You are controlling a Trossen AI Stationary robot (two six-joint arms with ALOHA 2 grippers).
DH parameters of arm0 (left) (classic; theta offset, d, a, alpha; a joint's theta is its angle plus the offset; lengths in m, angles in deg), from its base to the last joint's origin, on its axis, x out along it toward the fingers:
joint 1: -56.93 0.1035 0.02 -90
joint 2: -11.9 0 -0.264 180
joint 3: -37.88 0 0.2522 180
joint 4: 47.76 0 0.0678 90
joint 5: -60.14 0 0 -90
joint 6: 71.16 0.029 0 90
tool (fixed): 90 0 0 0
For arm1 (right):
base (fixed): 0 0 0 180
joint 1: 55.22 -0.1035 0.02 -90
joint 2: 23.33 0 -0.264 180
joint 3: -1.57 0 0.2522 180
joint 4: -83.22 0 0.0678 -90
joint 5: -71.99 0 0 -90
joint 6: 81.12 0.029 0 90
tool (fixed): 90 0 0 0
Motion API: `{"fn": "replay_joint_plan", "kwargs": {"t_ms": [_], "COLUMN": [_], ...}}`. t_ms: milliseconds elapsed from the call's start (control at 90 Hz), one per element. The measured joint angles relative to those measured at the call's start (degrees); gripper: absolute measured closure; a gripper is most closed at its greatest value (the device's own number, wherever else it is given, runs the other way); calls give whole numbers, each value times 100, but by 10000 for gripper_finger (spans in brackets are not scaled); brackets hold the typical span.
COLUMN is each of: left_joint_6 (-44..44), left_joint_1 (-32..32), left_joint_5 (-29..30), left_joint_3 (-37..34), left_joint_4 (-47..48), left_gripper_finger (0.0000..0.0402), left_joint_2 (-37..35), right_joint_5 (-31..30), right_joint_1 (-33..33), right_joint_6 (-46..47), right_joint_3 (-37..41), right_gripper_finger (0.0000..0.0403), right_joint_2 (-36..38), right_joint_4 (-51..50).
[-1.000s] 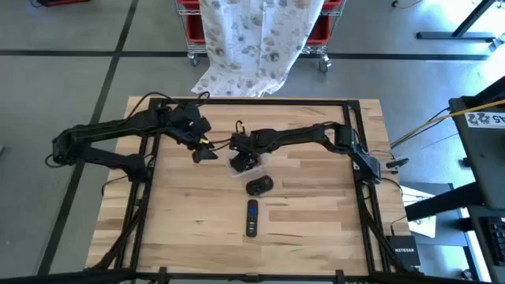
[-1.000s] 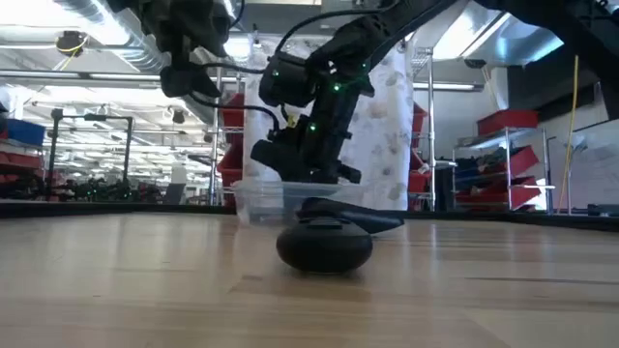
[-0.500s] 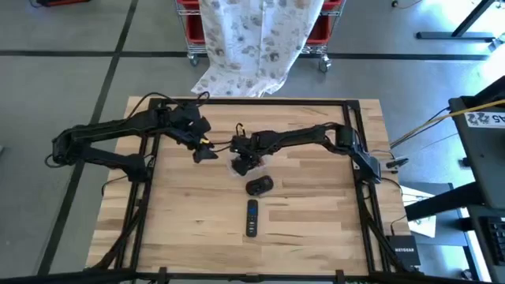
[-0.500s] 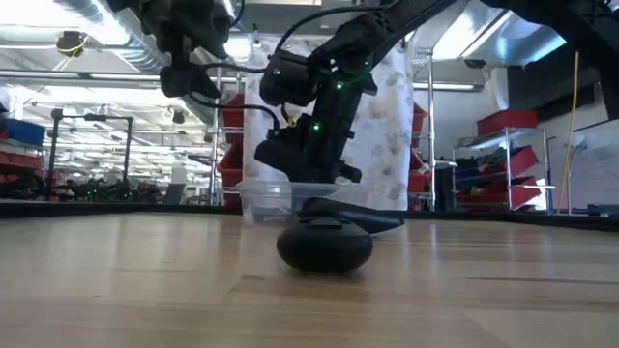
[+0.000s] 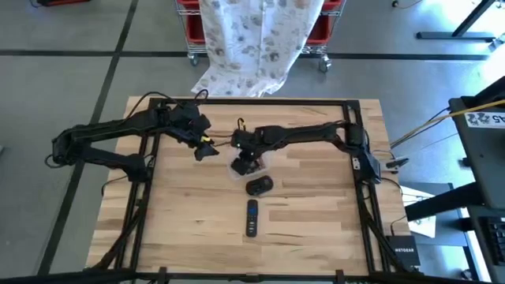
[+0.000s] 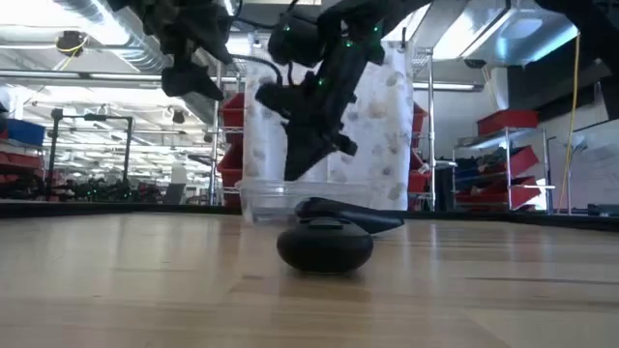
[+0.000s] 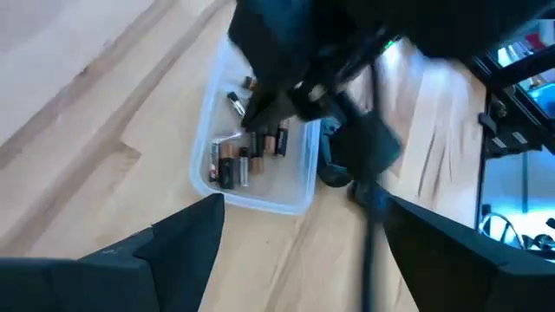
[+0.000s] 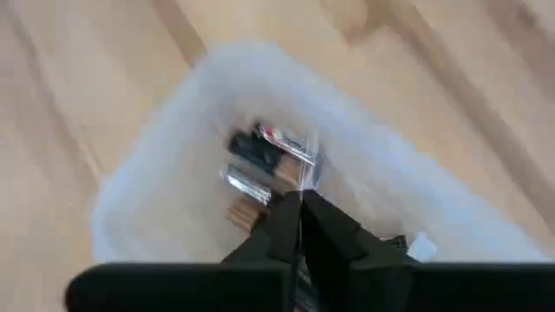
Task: Insert battery
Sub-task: Insert the silver battery into the mouse
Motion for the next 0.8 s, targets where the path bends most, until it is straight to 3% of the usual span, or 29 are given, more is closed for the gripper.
{"fn": "replay_joint_plan", "kwargs": {"t_ms": [367,578,800], "left_joint_6": [13,187,144], "left_joint_1": [-15,-17,-17], "left_joint_5": [6,-23,-49], "left_joint_3": [0,0,0], "left_joint_4": [41,39,76], "left_gripper_finger": [105,105,105], "left_joint_2": [-50,-231,-352], "right_joint_5": [609,699,647], "right_joint_1": [78,75,121], "right_joint_6": [-566,-2373,-4097], "right_joint_3": [-1,-1,-10], "right_gripper_finger": [401,395,331], "right_joint_2": [316,228,41], "right_joint_4": [3,-400,-481]}}
